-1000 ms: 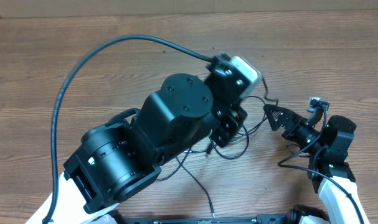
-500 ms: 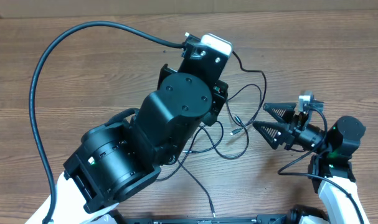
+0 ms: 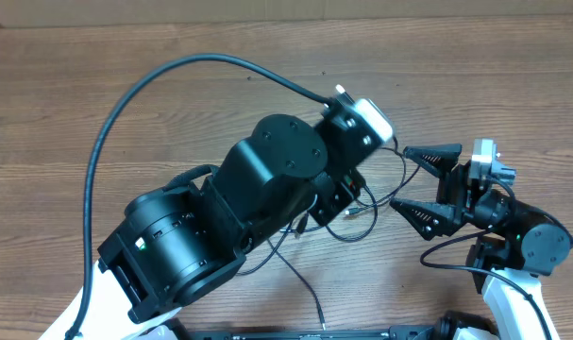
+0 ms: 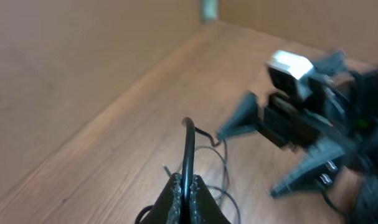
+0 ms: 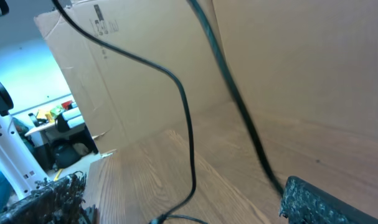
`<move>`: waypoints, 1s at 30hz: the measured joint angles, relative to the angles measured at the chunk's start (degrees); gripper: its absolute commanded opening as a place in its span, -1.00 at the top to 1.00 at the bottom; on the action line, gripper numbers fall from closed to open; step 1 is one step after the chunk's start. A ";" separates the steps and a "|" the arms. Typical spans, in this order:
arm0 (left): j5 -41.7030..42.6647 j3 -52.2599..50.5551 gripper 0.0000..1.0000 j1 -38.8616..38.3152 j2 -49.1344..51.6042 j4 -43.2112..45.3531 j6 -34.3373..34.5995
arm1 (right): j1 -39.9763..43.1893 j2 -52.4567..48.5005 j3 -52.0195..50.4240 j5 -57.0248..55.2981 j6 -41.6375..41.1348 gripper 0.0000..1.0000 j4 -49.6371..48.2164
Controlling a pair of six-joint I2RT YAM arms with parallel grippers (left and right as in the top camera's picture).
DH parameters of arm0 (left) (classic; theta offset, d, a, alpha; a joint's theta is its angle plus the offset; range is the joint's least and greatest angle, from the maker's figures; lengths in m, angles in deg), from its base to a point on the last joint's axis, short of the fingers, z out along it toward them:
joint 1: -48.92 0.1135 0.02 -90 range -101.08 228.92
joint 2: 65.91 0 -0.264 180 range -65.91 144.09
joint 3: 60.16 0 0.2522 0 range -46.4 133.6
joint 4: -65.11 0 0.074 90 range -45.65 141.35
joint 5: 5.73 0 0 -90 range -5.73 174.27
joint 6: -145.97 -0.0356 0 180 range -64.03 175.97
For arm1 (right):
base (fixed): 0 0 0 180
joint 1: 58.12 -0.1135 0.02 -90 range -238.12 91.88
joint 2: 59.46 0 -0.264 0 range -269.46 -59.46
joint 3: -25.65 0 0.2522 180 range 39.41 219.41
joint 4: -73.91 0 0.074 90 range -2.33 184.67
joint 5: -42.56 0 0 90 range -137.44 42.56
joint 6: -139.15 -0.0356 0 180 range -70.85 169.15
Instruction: Untangle cables
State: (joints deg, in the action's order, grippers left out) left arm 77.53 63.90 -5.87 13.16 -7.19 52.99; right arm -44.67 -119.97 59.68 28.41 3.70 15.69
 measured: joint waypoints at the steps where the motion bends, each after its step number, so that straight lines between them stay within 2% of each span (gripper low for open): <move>1: 2.62 0.00 0.92 0.00 0.02 -0.74 -2.01 | 0.00 0.02 0.00 -0.42 -0.59 -1.00 -1.29; 7: 13.94 0.00 0.92 0.00 0.13 -3.15 -9.79 | 0.00 0.02 0.00 -4.09 -0.92 -1.00 -5.38; 11: 14.69 0.00 0.91 0.00 0.13 -4.57 -12.31 | 0.02 0.02 0.35 -5.09 -0.76 -0.99 -5.55; 15: 14.32 0.00 0.92 0.00 0.13 -4.85 -12.94 | 0.02 0.02 2.43 -5.70 -0.63 -0.55 -5.53; 20: 18.23 0.00 0.92 0.00 0.94 -3.82 -13.73 | 0.02 0.02 3.10 -5.77 -0.81 -0.53 -5.55; 23: 21.53 0.00 0.92 0.00 2.95 -2.69 -13.75 | 0.02 0.02 3.10 -5.73 -0.94 -0.26 -5.49; 24: 22.45 0.00 0.92 0.00 3.67 -2.32 -13.75 | 0.02 0.02 3.10 -5.73 -0.98 -0.01 -5.57; 25: 23.41 0.00 0.92 0.00 4.66 -1.84 -13.75 | 0.00 0.02 3.10 -5.60 -0.70 0.32 -5.55; 26: 23.91 0.00 0.92 0.00 5.25 -1.77 -13.75 | 0.02 0.02 3.10 -5.60 -1.03 0.53 -5.57; 27: 24.26 0.00 0.91 0.00 5.77 -1.55 -13.75 | 0.02 0.02 3.10 -5.51 -0.94 0.89 -5.66; 30: 24.76 0.00 0.90 0.00 6.60 -1.31 -13.75 | 0.00 0.02 3.13 -5.33 -0.98 0.93 -5.57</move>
State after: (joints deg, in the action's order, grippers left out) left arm 102.29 63.90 -5.87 19.76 -8.51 39.24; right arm -44.67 -119.95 62.81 23.08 2.71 10.11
